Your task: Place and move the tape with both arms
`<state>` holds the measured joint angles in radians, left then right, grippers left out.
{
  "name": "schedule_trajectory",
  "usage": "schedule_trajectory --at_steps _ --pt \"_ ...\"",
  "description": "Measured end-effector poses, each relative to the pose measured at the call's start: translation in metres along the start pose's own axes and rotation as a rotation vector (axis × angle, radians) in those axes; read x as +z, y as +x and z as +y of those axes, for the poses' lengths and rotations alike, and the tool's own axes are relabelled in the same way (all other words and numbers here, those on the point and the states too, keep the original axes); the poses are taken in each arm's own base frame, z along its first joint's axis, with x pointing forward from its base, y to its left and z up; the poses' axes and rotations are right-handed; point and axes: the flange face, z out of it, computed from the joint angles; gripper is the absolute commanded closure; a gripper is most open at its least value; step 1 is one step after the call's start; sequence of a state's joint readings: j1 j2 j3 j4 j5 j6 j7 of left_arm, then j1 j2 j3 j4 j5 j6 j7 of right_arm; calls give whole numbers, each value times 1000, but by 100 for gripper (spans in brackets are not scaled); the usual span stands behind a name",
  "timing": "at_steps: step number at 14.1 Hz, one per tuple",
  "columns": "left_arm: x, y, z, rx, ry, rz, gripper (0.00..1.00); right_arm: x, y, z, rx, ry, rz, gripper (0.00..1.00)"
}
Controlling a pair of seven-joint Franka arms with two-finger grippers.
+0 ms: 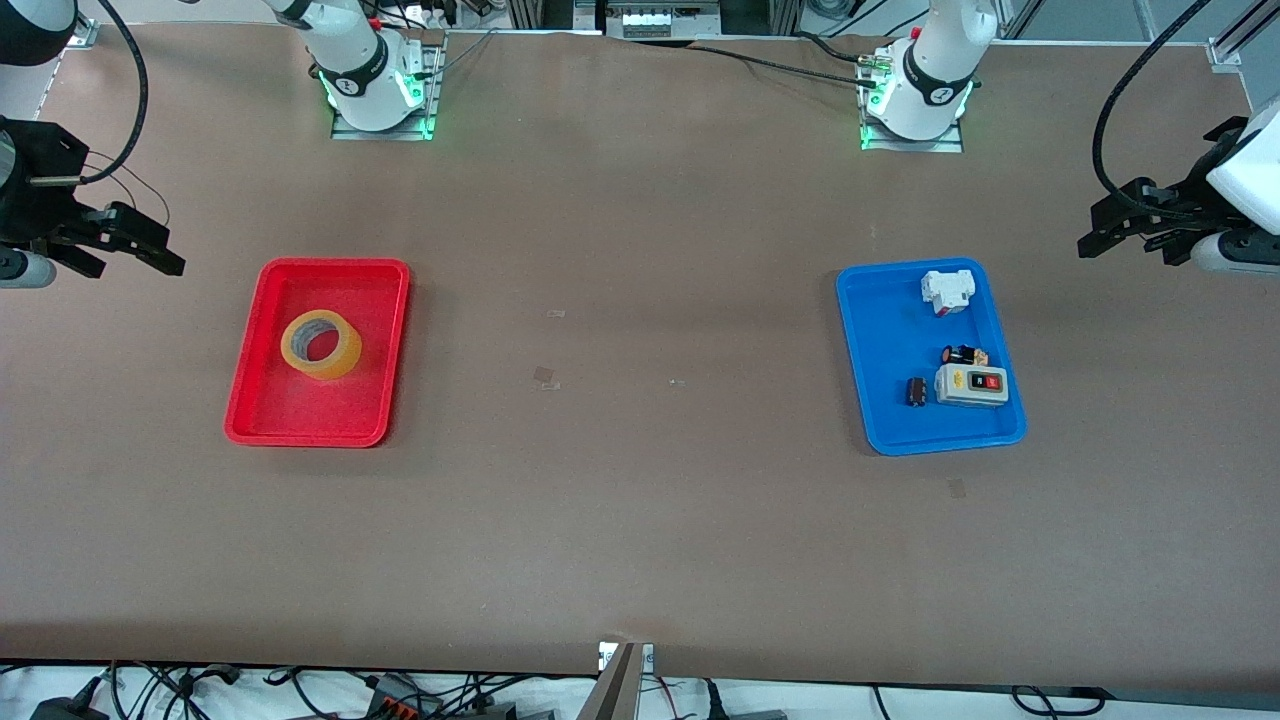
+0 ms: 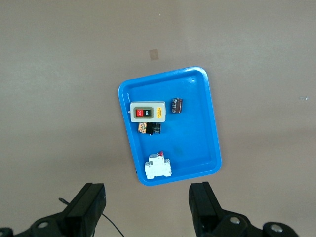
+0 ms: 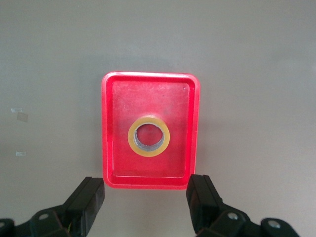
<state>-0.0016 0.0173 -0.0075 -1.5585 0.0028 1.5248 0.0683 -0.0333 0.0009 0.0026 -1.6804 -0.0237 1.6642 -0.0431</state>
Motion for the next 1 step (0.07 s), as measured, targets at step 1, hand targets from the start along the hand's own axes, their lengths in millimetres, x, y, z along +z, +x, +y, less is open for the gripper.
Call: schedule_trajectory --at_steps 1 --pt "0 0 0 0 0 0 0 0 -1 0 0 0 -7 0"
